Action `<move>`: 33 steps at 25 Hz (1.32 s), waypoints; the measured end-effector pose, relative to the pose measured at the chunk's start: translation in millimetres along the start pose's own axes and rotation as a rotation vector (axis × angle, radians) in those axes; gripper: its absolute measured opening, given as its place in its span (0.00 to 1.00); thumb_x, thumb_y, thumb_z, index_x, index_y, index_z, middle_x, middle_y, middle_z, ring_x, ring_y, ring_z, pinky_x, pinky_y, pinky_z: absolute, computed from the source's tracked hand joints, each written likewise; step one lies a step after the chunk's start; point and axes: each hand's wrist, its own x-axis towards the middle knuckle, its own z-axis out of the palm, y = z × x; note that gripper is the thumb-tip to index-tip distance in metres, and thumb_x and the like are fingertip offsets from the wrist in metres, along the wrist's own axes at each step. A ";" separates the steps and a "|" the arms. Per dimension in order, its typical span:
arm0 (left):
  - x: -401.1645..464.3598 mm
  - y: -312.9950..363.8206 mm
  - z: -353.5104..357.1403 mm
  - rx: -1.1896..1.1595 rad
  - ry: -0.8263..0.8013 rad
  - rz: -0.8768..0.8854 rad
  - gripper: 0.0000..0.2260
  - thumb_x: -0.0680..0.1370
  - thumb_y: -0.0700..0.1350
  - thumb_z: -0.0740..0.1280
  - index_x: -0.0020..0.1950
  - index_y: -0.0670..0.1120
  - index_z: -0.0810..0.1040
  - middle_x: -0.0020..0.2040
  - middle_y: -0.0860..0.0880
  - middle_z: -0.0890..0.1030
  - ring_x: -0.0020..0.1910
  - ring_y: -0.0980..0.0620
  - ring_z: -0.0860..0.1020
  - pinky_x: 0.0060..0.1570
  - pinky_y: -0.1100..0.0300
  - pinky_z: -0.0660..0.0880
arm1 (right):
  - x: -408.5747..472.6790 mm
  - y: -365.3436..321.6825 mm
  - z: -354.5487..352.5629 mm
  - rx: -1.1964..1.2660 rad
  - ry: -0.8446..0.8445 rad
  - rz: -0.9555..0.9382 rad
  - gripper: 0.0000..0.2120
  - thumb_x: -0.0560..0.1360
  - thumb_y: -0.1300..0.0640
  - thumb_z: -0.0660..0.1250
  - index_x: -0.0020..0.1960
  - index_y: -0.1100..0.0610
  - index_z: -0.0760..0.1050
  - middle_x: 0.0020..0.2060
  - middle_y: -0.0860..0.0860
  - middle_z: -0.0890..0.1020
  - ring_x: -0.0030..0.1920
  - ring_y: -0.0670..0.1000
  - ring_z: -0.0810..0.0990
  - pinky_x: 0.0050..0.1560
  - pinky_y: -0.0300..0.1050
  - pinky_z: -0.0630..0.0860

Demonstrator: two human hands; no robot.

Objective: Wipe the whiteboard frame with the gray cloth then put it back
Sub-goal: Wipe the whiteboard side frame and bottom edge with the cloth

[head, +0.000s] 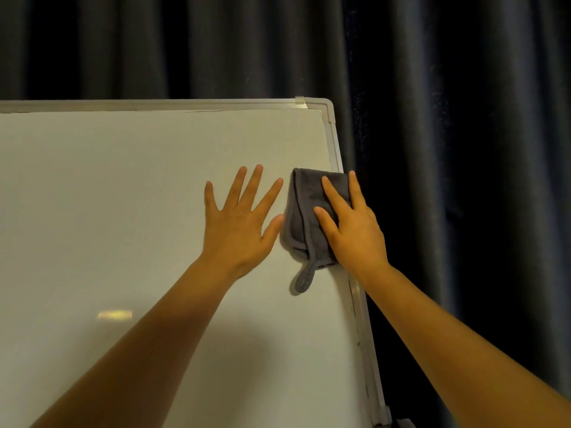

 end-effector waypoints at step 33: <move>-137.0 64.3 13.1 -0.043 -0.021 -0.121 0.31 0.77 0.66 0.46 0.76 0.51 0.56 0.77 0.41 0.55 0.76 0.39 0.52 0.71 0.38 0.50 | -70.1 2.7 -6.1 -0.212 -0.026 0.045 0.31 0.74 0.36 0.41 0.73 0.46 0.51 0.75 0.55 0.56 0.57 0.59 0.74 0.42 0.51 0.79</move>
